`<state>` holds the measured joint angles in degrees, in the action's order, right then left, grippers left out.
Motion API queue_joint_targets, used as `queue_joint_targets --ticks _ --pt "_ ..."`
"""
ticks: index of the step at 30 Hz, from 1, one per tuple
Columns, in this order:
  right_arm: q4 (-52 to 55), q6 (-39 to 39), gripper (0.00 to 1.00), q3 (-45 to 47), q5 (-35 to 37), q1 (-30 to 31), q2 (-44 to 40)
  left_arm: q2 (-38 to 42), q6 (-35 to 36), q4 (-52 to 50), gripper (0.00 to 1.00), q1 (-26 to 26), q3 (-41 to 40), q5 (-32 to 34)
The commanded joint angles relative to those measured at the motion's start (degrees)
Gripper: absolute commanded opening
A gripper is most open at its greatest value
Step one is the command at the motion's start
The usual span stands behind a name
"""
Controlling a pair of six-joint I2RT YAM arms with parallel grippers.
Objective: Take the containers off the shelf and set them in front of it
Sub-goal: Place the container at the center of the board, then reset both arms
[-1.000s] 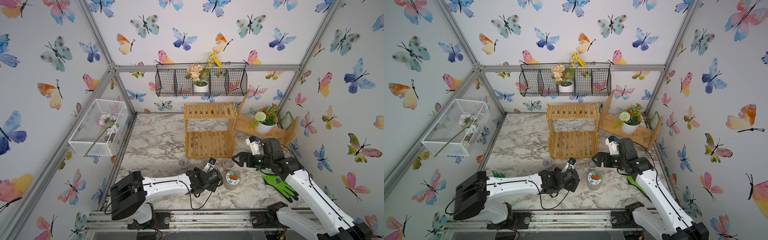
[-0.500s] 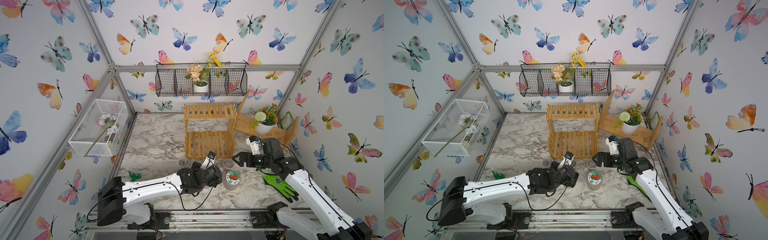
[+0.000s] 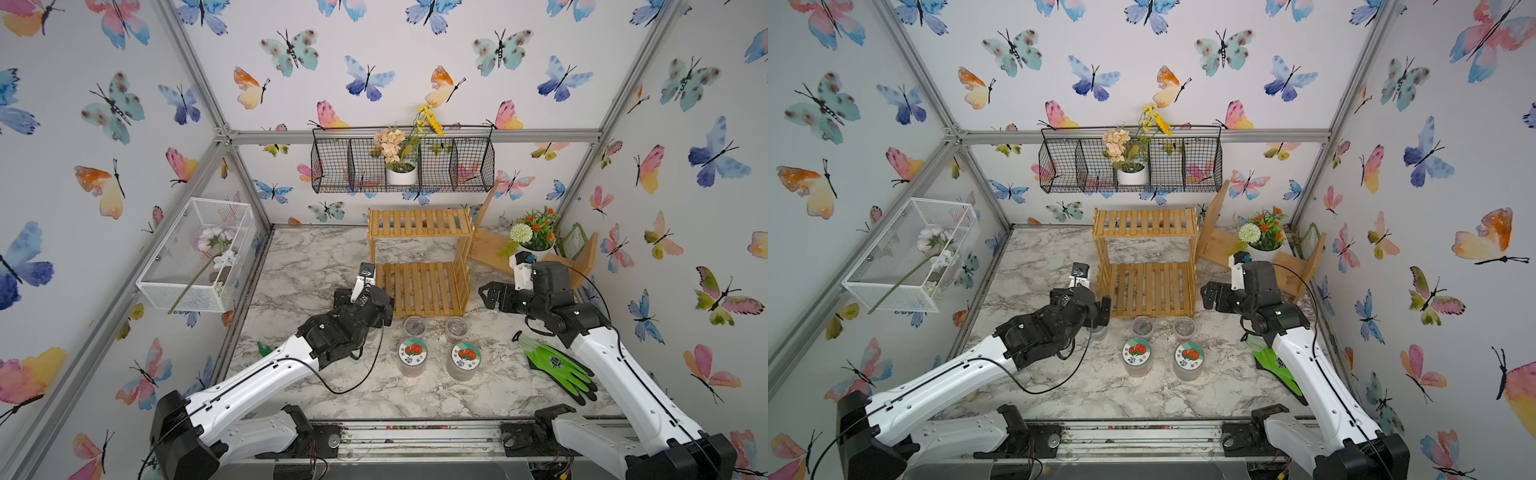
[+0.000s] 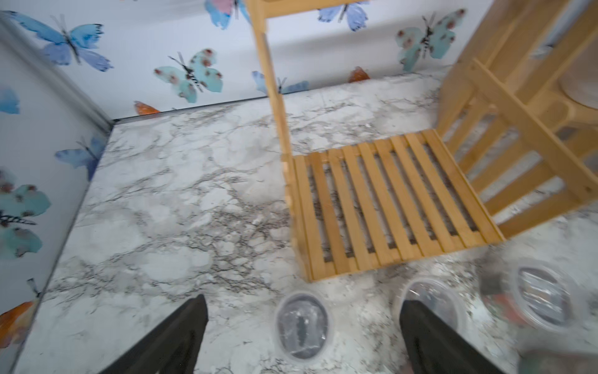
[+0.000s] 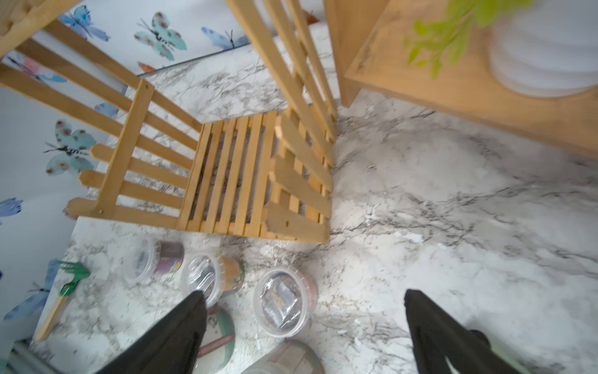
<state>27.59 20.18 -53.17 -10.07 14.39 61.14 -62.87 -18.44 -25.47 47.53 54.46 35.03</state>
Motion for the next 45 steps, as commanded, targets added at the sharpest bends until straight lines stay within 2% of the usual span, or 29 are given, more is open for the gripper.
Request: queue_joint_targets --ticks 1,6,10,17,23,26,32,35,45 --pt "-4.4 -1.8 0.98 -1.6 5.1 -1.1 1.7 2.4 6.3 5.3 0.99 -5.2 -2.8 -1.0" --pt "-8.7 -3.0 0.98 -0.2 8.6 -1.7 3.5 4.1 8.2 10.6 0.99 -14.0 -6.7 -5.6" --pt "-14.3 -5.1 0.98 2.3 12.1 -1.9 3.5 7.0 12.6 17.0 0.99 -18.9 -11.4 -8.9" --pt "-25.3 -9.0 0.98 9.1 21.2 -1.9 2.9 9.4 14.8 26.5 0.99 -29.6 -19.1 -17.5" --pt "-38.7 -11.5 0.98 18.2 25.6 -1.9 2.9 8.2 15.2 34.5 0.99 -34.1 -24.6 -20.7" --pt "-42.8 -12.1 0.98 20.8 27.1 -1.9 4.3 7.3 16.1 39.3 0.99 -34.8 -27.8 -19.8" --pt "-56.6 -13.7 0.98 28.0 28.1 -1.9 5.6 4.2 17.1 52.3 0.99 -37.6 -34.0 -19.4" --pt "-64.5 -15.2 0.98 31.4 28.0 -1.9 6.9 1.6 17.9 57.7 0.98 -39.5 -35.6 -21.5" --pt "-82.5 -19.2 0.98 35.7 29.3 -1.9 13.9 -7.6 18.4 74.1 0.99 -41.5 -39.2 -23.4"
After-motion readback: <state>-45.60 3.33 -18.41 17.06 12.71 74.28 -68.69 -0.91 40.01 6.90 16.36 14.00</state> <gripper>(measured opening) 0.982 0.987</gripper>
